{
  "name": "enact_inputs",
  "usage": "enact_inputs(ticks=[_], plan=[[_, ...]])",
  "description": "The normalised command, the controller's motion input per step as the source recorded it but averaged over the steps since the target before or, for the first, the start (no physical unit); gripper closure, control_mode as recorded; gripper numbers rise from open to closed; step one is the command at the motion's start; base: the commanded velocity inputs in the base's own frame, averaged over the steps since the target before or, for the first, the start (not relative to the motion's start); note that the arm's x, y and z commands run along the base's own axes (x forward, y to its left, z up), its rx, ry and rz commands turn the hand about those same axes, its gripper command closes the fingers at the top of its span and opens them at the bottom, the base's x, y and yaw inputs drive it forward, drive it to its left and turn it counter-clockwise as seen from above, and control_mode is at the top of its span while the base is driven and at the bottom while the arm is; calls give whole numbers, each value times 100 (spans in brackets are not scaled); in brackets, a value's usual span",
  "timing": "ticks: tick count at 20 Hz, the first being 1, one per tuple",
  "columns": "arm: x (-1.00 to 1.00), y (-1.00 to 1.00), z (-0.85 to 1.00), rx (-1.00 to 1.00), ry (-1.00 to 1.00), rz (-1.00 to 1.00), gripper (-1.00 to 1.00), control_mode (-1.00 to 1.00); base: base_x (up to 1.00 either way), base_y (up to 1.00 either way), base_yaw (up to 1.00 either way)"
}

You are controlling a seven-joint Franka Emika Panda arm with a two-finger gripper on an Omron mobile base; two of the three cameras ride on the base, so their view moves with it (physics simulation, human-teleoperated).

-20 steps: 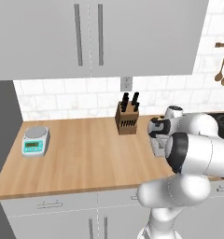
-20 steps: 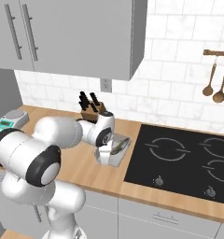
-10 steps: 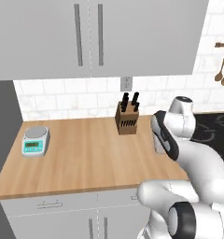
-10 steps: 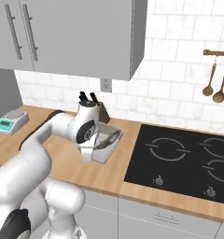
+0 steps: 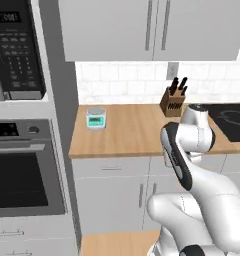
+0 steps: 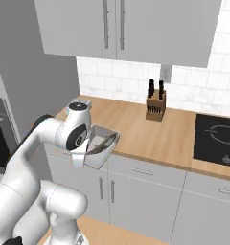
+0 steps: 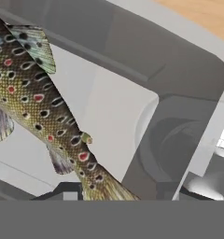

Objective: Take the meat container that has the fish and place it on the second highest rack of the freezer. Then take the vegetable container that has the corn and avocado and place it on the highest rack of the freezer.

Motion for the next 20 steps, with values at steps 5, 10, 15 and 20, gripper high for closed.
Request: enact_inputs(ticks=[5, 10, 15, 20], plan=[[0, 0, 0, 0, 0, 0, 100, 100, -52, 100, 49], [0, 0, 0, 0, 0, 0, 100, 100, 0, 100, 54], [0, 0, 0, 0, 0, 0, 100, 100, 68, 100, 14], [0, 0, 0, 0, 0, 0, 100, 100, 92, 100, 0]])
